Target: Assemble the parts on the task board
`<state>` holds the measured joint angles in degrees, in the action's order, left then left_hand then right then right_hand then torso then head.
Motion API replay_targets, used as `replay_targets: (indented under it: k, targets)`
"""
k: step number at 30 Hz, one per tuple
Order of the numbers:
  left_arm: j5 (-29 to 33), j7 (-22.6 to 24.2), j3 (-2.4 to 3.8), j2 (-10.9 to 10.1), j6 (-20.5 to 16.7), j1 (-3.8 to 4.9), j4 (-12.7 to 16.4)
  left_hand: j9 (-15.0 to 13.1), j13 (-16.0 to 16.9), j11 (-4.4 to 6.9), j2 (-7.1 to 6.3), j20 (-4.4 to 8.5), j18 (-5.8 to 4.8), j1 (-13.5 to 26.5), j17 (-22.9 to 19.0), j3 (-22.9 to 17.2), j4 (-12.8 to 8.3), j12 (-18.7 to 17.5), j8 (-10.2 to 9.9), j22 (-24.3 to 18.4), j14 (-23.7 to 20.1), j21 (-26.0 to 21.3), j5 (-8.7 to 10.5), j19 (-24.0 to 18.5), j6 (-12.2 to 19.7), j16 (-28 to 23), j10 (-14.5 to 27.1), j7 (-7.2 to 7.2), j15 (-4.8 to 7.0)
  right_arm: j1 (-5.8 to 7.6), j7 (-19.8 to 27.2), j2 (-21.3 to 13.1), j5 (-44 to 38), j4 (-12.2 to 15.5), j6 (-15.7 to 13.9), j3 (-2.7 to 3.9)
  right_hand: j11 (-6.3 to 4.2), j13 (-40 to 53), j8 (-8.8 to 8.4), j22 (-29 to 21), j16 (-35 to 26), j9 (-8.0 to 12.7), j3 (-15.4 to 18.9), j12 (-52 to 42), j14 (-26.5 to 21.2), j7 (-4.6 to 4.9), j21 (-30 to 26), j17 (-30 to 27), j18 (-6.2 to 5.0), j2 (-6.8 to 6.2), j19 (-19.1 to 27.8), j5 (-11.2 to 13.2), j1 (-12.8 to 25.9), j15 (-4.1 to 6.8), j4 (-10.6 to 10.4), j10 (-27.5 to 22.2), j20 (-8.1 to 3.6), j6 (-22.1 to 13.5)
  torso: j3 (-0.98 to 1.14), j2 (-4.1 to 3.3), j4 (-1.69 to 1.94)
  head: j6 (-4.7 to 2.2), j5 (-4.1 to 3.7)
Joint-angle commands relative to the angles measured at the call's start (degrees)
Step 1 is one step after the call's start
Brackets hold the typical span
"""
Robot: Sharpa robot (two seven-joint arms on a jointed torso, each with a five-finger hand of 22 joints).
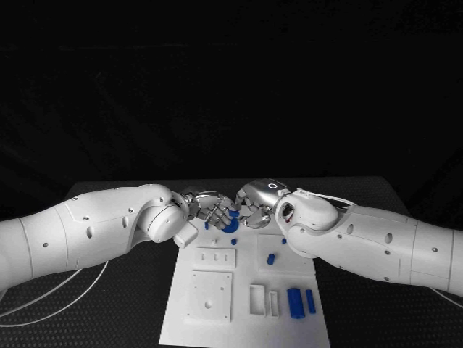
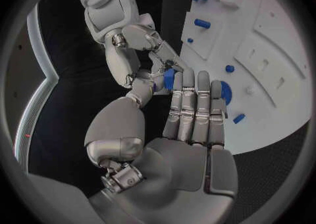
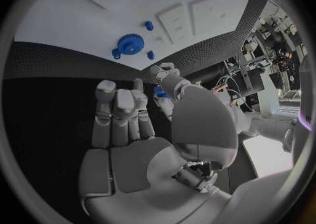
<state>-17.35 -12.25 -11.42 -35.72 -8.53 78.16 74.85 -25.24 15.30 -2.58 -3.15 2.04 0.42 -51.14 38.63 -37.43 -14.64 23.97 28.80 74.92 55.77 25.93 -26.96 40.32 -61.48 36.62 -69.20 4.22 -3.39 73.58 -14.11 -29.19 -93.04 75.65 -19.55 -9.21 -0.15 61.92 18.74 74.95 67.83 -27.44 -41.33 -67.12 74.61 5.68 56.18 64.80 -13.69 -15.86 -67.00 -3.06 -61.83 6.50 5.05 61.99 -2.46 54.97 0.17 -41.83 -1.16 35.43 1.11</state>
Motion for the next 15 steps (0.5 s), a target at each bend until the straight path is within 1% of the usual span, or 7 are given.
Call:
replay_targets:
  k: [1,3,5,7,8,12,15]
  targets:
    - [-3.25,0.89,0.05,-0.04,0.27,0.06,0.01,0.09,-0.08,-0.08,0.41,-0.12,-0.42,-0.94,-0.07,-1.74,-1.31,0.40,-0.02,1.39,-0.27,0.21,0.40,-0.45,-1.43,0.30,0.42,-1.78,-0.03,-0.02,2.26,-0.51,2.60,-0.40,-2.62,0.01,0.35,-0.14,-0.94,0.17,-0.67,0.31,0.55,0.59,-0.80,0.98,-0.63,-0.19,-1.31,-0.86,1.02,0.29,0.33,-0.45,-0.37,-0.91,0.20,-1.18,0.00,0.03,0.00,-0.03,0.17]
    - [-4.31,0.44,0.05,-0.11,0.11,0.06,-0.07,0.16,-0.10,-0.09,0.41,-0.11,-0.42,-1.03,-0.14,-1.76,-1.13,0.48,-0.05,1.38,-0.25,0.36,0.83,-0.49,-1.36,0.39,0.44,-1.70,-0.02,-0.02,2.83,-0.96,3.04,-0.56,-3.00,0.01,0.83,-0.18,-1.69,0.18,-0.95,0.55,1.54,0.74,-1.21,1.41,-0.93,-0.24,-1.31,-1.05,1.53,0.25,0.54,-0.85,0.07,-1.40,0.34,-2.60,-0.03,0.02,-0.01,-0.10,0.16]
    - [-7.94,0.28,0.03,-0.17,-3.11,0.05,0.03,0.19,-0.10,-0.08,0.41,-0.14,-0.42,-1.05,-0.17,-1.73,-1.00,0.56,-0.07,1.37,-0.21,0.44,1.17,-0.60,-1.32,0.48,0.43,-1.62,0.00,-0.01,3.04,-1.43,3.17,-0.96,-3.02,0.01,1.28,-0.40,-2.32,0.18,-1.33,0.76,2.59,1.02,-1.79,1.93,-1.35,-0.33,-1.31,-0.97,2.23,0.23,0.63,-1.35,0.77,-1.99,0.54,-3.80,-0.03,0.02,-0.04,-0.04,0.21]
    - [-9.47,-0.25,0.03,-0.41,-4.71,0.05,-0.06,0.23,0.02,0.16,0.56,-0.42,-0.42,-1.17,-0.02,-1.60,-0.86,1.15,0.00,1.44,0.20,0.60,1.88,-1.45,-1.36,1.22,0.08,-1.43,0.23,0.00,3.12,-1.74,3.38,-2.05,-2.96,0.01,1.49,-0.55,-2.48,0.21,-1.45,0.81,3.16,1.03,-2.02,2.14,-1.56,-0.35,-1.31,-1.02,2.52,0.20,0.60,-1.57,1.08,-2.25,0.74,-4.13,-0.03,0.06,-0.05,-0.07,0.29]
    - [-10.36,-0.36,0.03,-0.49,-4.95,0.05,-0.19,0.26,0.28,0.52,0.47,-0.48,-0.42,-1.30,0.33,-1.46,-0.86,2.03,0.02,1.48,0.57,1.01,1.91,-1.69,-1.42,2.20,-0.37,-1.40,0.58,0.00,3.13,-1.98,3.44,-2.50,-2.95,0.01,1.52,-0.57,-2.53,0.22,-1.46,0.84,3.20,1.02,-2.06,2.18,-1.59,-0.35,-1.31,-0.98,2.55,0.20,0.53,-1.60,1.13,-2.29,0.76,-4.21,-0.02,0.07,-0.06,-0.03,0.33]
    - [-14.22,0.05,0.04,-0.80,-4.22,0.05,-0.83,0.36,0.64,0.73,0.42,-0.32,-0.42,-1.63,0.81,-1.36,-0.76,3.77,-0.06,1.50,0.16,2.42,1.94,-2.01,-1.47,4.01,0.01,-1.34,0.83,0.01,3.25,-3.40,3.59,-3.47,-3.57,0.02,1.55,-0.63,-2.52,0.22,-1.48,0.85,3.06,0.99,-2.09,2.21,-1.64,-0.35,-1.31,-0.85,2.57,0.19,0.33,-1.64,1.10,-2.32,0.80,-4.20,-0.06,0.06,-0.06,0.03,0.27]
    - [-14.36,-0.33,0.04,-1.14,-3.39,0.06,-1.53,0.17,1.16,1.20,0.50,0.19,-0.42,-1.83,1.25,-1.22,-0.53,5.66,-0.04,1.50,0.47,3.92,2.32,-1.50,-1.57,5.81,-0.27,-1.25,1.31,0.24,3.77,-4.70,4.91,-4.21,-4.01,0.17,1.56,-0.71,-2.48,0.22,-1.47,0.85,2.68,0.90,-2.09,2.20,-1.70,-0.35,-1.31,-0.83,2.56,0.20,-0.15,-1.65,1.06,-2.31,0.83,-4.12,-0.12,0.00,-0.09,-0.02,0.27]
